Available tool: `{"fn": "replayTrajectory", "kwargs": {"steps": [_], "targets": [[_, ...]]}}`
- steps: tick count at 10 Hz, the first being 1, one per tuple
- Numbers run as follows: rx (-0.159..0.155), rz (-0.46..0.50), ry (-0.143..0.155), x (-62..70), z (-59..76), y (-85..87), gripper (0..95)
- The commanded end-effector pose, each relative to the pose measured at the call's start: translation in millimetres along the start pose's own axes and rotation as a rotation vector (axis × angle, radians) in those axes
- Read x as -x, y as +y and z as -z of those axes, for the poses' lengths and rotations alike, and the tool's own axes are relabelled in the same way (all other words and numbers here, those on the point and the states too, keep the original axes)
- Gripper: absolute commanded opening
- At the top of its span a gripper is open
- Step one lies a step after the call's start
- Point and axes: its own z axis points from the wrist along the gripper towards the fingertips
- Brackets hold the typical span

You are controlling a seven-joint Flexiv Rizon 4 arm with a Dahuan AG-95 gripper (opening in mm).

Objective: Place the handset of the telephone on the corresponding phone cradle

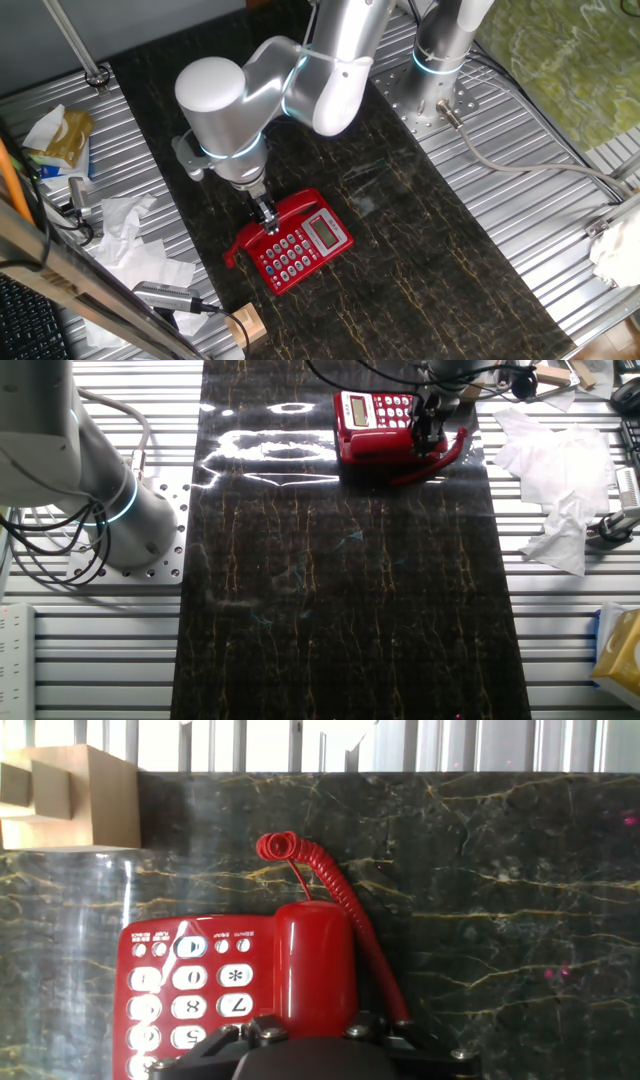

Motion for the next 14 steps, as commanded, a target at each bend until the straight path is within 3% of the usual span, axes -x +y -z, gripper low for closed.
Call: {"fn": "replayTrajectory", "kwargs": {"steps": [1, 9, 14], "targets": [[0.001, -0.002, 0.005, -0.4, -0.8, 0.9, 0.0], [0.016, 0.009, 0.004, -5.0, -5.2, 0.7, 0.0], [0.003, 0.018, -0.002, -7.2, -6.7, -0.1, 0.0]]}}
